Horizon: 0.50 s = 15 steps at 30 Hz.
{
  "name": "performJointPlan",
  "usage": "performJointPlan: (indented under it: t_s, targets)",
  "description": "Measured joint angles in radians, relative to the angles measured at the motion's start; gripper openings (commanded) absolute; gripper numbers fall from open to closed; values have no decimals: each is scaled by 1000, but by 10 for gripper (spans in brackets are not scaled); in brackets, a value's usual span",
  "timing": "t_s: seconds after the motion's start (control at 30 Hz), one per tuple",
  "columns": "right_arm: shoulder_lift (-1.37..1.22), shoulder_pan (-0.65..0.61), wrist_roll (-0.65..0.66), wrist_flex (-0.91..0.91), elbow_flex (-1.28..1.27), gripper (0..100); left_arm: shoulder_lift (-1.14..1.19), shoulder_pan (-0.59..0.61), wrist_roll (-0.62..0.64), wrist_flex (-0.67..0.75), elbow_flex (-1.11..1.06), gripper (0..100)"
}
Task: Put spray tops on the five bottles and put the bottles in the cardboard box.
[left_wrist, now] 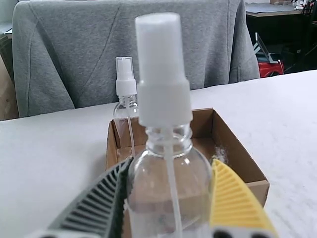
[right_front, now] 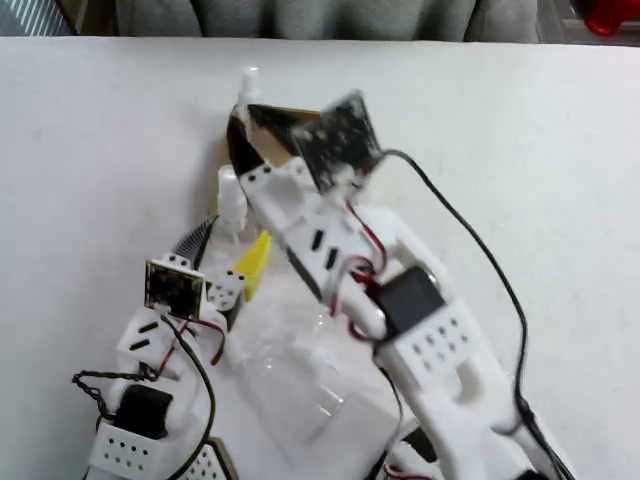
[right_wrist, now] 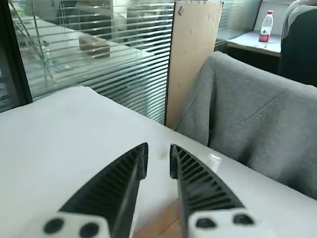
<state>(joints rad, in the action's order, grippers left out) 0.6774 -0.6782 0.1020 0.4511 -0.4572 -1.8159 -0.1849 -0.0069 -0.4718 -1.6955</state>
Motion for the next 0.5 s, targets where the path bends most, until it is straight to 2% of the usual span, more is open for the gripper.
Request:
performJointPlan:
  t_s: [0.17, 0.5]
  targets:
    - [-129, -3, 6, 64, 37, 16, 0, 0, 0, 0, 0, 22]
    - [-153, 3, 9, 414, 153, 17, 0, 0, 0, 0, 0, 22]
